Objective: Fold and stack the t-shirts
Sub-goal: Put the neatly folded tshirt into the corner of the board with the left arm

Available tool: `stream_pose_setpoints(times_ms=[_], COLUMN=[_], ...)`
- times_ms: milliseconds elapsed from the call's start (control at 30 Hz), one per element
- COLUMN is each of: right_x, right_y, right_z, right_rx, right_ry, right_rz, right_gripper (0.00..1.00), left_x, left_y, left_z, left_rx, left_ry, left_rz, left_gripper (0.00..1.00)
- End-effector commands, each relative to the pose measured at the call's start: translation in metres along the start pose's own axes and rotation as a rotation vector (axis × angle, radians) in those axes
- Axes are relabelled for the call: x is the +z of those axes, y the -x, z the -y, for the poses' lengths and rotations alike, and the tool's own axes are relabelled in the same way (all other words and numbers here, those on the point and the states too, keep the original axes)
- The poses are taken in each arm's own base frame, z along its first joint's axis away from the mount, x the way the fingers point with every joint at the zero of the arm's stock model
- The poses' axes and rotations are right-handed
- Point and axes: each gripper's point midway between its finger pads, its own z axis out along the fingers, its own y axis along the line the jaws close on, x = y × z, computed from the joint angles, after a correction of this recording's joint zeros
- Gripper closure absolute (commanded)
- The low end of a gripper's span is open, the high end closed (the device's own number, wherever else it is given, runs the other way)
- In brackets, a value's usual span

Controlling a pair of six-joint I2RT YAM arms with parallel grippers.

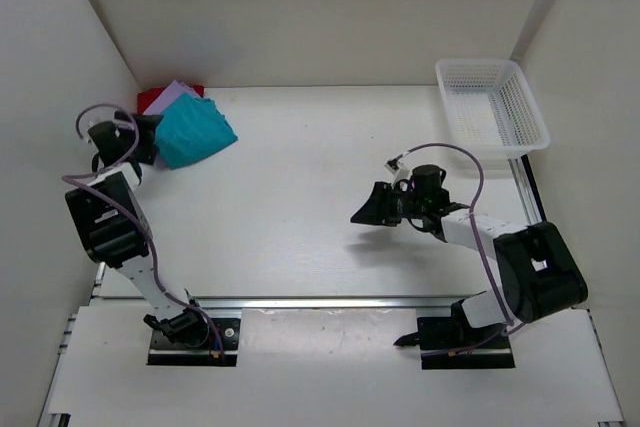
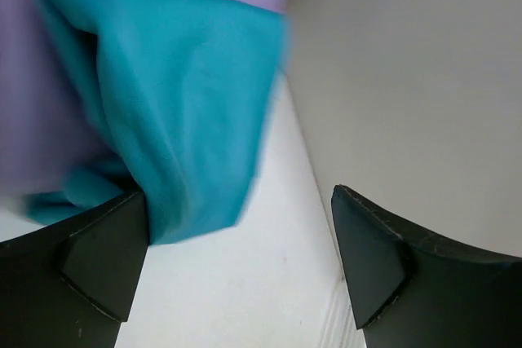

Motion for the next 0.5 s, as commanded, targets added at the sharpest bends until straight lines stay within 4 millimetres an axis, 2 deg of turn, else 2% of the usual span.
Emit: stream_pose_setpoints(times_ms=[0,33,100,167,267,333,433,467], right_x=[0.005,0.007,0.008,0.008,0.009,0.008,0.006,0.004], right_y=[-0.004,-0.008,-0.02,-0.024,-0.033,-0.04,-0.044,-0.046], right_z=[-0.021,-0.022,-0.022,-0.022,-0.022,-0.023,-0.021,-0.019], right_rx=[-0.081,-0.081,-0.072,-0.079,-0.08,-0.082,-0.083,-0.086], right_ry=[0.054,0.053,0.056,0.053,0.046,0.05,0.042,0.04], right_rz=[-0.01,-0.021,-0.047,-0.046,-0.052,-0.062,-0.053,-0.05], right_gripper=[0.47,0.47,0.47,0.46,0.46,0.46,0.45,0.46], left_x=[-0.016,-0.025,-0.036,-0.045,-0.056,-0.065,-0.08,-0.083], left_y=[0.005,0.008,0.014,0.018,0.011,0.003,-0.038,-0.044], left_z=[-0.032,-0.047,-0.06,-0.063,-0.067,-0.071,-0.069,-0.069], left_rx=[-0.085,-0.112,-0.121,-0.094,-0.042,0.0,0.075,0.094], left_ry=[0.04,0.073,0.104,0.138,0.204,0.222,0.21,0.213], left_rz=[0.043,0.065,0.102,0.126,0.136,0.136,0.084,0.075], left_gripper=[0.01,0.01,0.01,0.02,0.01,0.01,0.02,0.01])
